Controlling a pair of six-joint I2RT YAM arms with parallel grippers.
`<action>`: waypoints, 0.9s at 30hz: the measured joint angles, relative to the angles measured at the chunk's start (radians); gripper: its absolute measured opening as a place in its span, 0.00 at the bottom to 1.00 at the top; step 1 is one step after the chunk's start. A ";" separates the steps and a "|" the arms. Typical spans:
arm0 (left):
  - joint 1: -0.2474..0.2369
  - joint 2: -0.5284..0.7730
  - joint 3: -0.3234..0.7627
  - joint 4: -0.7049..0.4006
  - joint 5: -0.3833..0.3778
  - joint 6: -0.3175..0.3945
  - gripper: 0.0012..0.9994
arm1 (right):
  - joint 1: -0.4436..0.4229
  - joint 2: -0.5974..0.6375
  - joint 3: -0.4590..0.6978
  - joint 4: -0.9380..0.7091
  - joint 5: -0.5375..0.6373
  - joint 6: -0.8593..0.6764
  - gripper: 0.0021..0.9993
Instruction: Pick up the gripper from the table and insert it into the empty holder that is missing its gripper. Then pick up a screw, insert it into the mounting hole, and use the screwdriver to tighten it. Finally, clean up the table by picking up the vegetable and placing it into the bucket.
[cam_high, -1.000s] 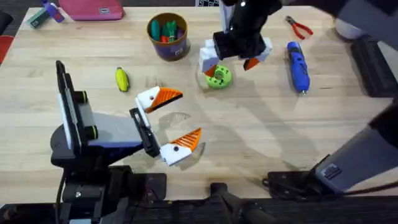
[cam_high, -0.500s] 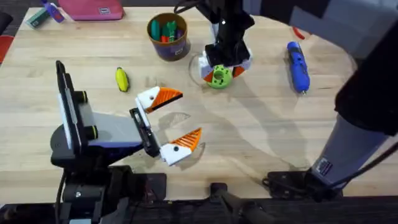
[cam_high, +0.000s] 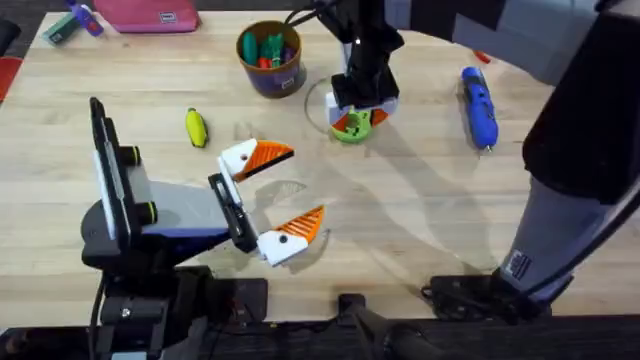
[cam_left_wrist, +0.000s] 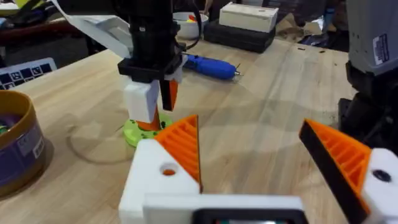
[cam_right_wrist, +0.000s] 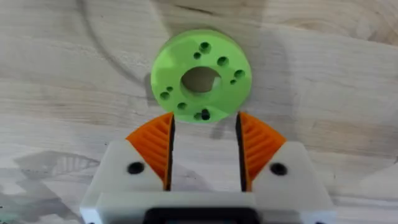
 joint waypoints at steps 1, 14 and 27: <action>0.000 0.000 0.000 0.000 0.000 0.000 0.99 | 0.000 0.000 0.000 0.000 0.000 0.000 0.52; 0.000 0.000 0.000 0.000 0.000 0.000 0.99 | 0.000 0.000 -0.001 0.018 -0.015 0.007 0.43; 0.000 0.000 0.000 0.000 0.000 0.000 0.99 | 0.000 0.000 -0.047 0.035 -0.023 0.007 0.34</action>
